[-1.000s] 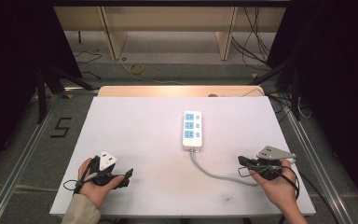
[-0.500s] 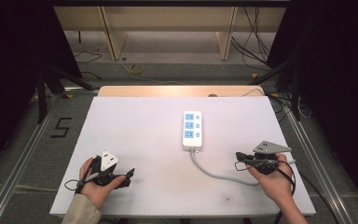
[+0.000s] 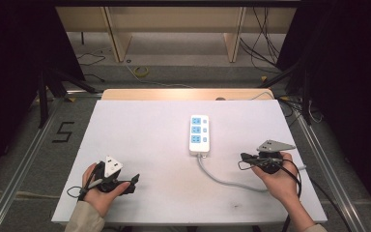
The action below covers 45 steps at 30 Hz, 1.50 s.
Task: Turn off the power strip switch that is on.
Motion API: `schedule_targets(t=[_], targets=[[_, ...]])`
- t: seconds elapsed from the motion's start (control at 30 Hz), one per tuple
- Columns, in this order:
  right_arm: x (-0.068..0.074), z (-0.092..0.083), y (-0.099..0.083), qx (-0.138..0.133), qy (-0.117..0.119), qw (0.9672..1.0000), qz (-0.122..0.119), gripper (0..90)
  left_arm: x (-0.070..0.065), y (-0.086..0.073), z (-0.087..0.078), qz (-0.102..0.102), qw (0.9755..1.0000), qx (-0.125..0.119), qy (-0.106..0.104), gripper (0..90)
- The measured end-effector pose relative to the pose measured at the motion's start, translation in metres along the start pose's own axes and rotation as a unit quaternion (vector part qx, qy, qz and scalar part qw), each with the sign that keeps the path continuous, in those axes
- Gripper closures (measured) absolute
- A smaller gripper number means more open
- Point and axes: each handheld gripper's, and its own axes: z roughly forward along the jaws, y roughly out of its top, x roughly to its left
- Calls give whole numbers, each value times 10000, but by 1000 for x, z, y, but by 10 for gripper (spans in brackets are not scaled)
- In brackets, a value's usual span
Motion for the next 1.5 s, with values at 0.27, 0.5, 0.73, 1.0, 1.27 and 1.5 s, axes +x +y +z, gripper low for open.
schedule_targets(t=[0.27, 0.5, 0.73, 1.0, 1.27, 1.5], targets=[[0, 9, 10, 118, -20, 9999, -85, 900, 0, 0, 0, 14, 10000, -8, 8, 99], [-1, 14, 16, 226, -46, 9997, -106, 900, -1, 0, 0, -3, 10000, -32, 15, 99], [-2, 19, 26, 284, -54, 9995, -132, 900, -1, 0, 0, 12, 10000, -34, 12, 100], [-3, 29, 38, 314, -61, 9994, -166, 900, -1, 0, 0, -1, 10000, -49, 11, 101], [-4, 39, 48, 356, -100, 9991, -205, 900, -1, 0, -1, 14, 10000, -37, 14, 101], [-4, 46, 53, 399, -80, 9989, -224, 900, -1, 0, 0, 24, 10000, -34, 13, 101]])
